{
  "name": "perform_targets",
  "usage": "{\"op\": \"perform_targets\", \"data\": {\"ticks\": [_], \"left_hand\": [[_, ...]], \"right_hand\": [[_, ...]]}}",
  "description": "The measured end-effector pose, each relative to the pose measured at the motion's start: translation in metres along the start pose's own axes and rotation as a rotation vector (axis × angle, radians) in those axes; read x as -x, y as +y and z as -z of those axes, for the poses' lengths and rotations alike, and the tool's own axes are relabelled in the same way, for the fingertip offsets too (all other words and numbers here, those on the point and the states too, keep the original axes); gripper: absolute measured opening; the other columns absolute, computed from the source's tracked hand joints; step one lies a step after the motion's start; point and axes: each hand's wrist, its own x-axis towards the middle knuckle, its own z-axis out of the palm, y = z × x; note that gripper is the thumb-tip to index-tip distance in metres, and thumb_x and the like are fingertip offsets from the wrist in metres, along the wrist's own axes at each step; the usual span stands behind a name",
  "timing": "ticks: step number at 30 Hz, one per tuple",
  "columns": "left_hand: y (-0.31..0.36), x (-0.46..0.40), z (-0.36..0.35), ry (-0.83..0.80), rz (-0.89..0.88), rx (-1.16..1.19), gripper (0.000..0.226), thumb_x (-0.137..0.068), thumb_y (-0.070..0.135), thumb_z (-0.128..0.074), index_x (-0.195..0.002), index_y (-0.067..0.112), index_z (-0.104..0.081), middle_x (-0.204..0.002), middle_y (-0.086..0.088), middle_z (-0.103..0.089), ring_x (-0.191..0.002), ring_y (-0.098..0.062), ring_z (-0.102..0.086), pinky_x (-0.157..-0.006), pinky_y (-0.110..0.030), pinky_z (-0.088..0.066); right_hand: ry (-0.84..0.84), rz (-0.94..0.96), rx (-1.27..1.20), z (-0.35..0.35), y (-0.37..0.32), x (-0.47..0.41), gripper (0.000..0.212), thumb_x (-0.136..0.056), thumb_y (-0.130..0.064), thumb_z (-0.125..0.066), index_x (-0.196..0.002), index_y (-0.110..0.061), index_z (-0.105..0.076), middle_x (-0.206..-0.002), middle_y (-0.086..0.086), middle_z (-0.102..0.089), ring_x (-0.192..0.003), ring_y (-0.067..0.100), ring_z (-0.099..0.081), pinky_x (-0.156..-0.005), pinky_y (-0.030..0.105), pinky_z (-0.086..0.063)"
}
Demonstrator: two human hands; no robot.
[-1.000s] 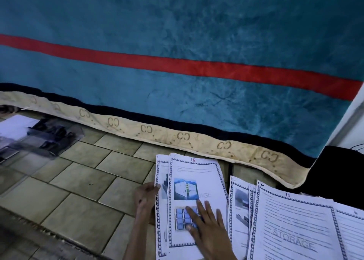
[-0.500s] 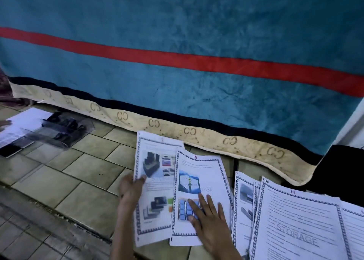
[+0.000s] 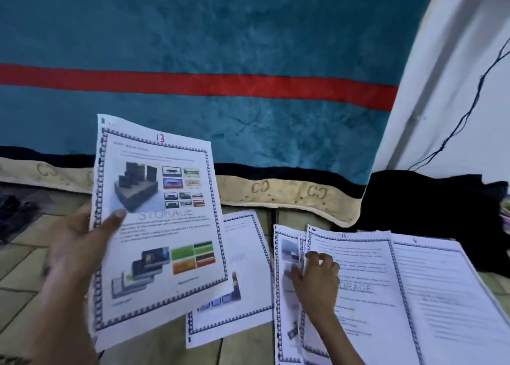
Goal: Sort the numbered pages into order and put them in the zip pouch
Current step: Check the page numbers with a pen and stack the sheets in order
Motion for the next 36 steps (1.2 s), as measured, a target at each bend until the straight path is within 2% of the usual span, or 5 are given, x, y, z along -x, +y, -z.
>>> {"op": "perform_targets", "data": {"ticks": [3,10,16,27,36], "left_hand": [[0.0,-0.001,-0.035,-0.104,-0.012,-0.088,0.015,-0.086,0.014,-0.062,-0.081,0.0,-0.065,-0.041,0.007,-0.063,-0.035,-0.006,-0.057,-0.041,-0.017,-0.046],[-0.032,0.002,-0.076,-0.337,0.15,-0.085,0.009,-0.086,0.01,-0.063,-0.088,0.002,-0.065,-0.047,0.001,-0.067,-0.048,-0.02,-0.063,-0.049,-0.024,-0.045],[-0.042,0.008,-0.096,-0.518,0.249,-0.023,0.013,-0.084,0.006,-0.064,-0.097,0.006,-0.067,-0.08,-0.018,-0.074,-0.072,-0.036,-0.07,-0.066,-0.037,-0.056],[-0.049,0.043,-0.191,-0.686,0.231,0.008,0.022,-0.089,-0.004,-0.053,-0.098,0.014,-0.061,-0.103,-0.011,-0.068,-0.083,-0.026,-0.066,-0.081,-0.037,-0.054],[-0.077,0.087,-0.257,-0.914,0.508,0.105,0.068,-0.085,0.066,-0.042,-0.133,0.019,-0.05,-0.128,-0.005,-0.058,-0.117,-0.022,-0.055,-0.102,-0.04,-0.042]], "right_hand": [[-0.169,-0.167,0.109,0.01,0.013,-0.004,0.065,-0.074,-0.06,-0.063,-0.115,-0.011,-0.05,-0.119,0.012,-0.049,-0.114,0.032,-0.043,-0.088,0.039,-0.042],[-0.296,-0.132,0.255,0.015,0.007,-0.012,0.045,-0.084,-0.05,-0.055,-0.109,-0.013,-0.057,-0.113,0.008,-0.059,-0.113,0.03,-0.049,-0.088,0.036,-0.043],[-0.25,-0.247,-0.374,0.052,0.03,-0.022,0.025,-0.09,-0.016,-0.048,-0.067,-0.011,-0.038,-0.064,0.005,-0.046,-0.061,0.021,-0.046,-0.054,0.029,-0.03],[-0.147,-0.439,-0.812,0.136,0.075,-0.019,0.01,-0.096,-0.005,-0.041,-0.093,-0.007,-0.051,-0.062,0.008,-0.043,-0.045,0.015,-0.043,-0.035,0.013,-0.031],[-0.521,-0.104,-0.548,0.076,0.046,0.005,0.055,-0.099,-0.037,-0.034,-0.147,-0.034,-0.007,-0.132,0.013,-0.055,-0.097,0.022,-0.065,-0.065,0.024,-0.051]]}}
